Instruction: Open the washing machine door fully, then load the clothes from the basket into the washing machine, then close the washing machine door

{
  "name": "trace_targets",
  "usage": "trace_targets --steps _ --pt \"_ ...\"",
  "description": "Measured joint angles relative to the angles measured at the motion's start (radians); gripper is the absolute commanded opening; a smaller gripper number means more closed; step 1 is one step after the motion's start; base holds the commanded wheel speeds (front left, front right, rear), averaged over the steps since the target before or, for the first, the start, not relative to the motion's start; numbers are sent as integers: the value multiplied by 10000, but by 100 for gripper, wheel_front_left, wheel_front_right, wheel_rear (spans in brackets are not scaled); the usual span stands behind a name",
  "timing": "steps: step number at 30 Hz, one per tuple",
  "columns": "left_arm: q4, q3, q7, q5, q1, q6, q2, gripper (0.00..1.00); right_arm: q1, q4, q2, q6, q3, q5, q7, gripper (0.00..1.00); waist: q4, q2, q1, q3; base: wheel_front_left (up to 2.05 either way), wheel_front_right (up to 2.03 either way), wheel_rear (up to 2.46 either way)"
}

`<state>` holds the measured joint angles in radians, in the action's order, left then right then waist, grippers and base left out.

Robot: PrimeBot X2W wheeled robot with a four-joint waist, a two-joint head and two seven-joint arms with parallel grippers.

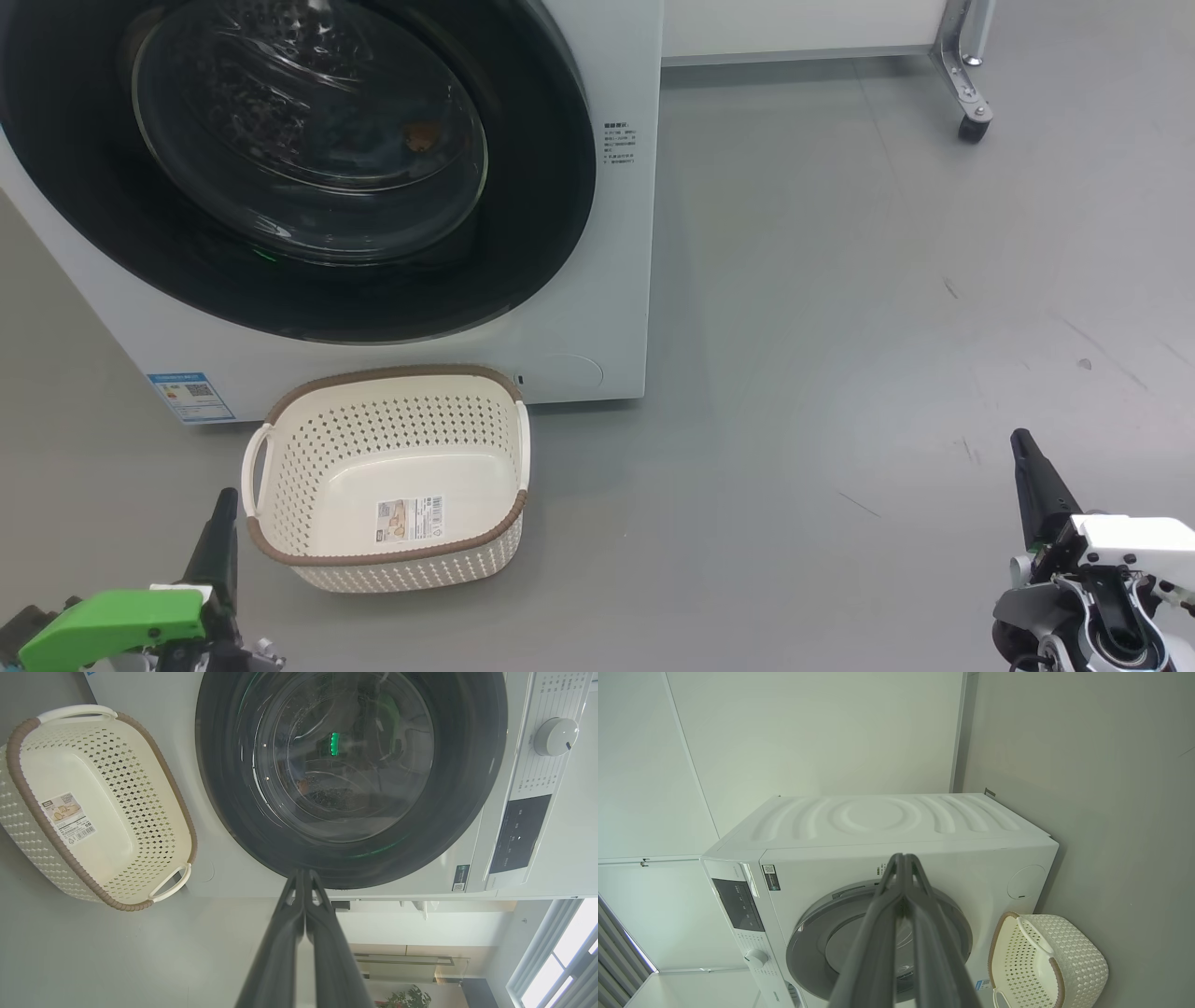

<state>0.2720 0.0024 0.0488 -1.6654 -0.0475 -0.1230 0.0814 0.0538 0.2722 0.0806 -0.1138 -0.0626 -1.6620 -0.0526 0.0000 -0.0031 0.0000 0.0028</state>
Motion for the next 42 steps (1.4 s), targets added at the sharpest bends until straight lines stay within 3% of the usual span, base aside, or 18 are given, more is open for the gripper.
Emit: trace_targets --steps 42 --pt "54 35 31 0 -56 0 -2 0 8 54 -2 -46 -23 2 -27 0 0 0 0 -3 0 0 0"
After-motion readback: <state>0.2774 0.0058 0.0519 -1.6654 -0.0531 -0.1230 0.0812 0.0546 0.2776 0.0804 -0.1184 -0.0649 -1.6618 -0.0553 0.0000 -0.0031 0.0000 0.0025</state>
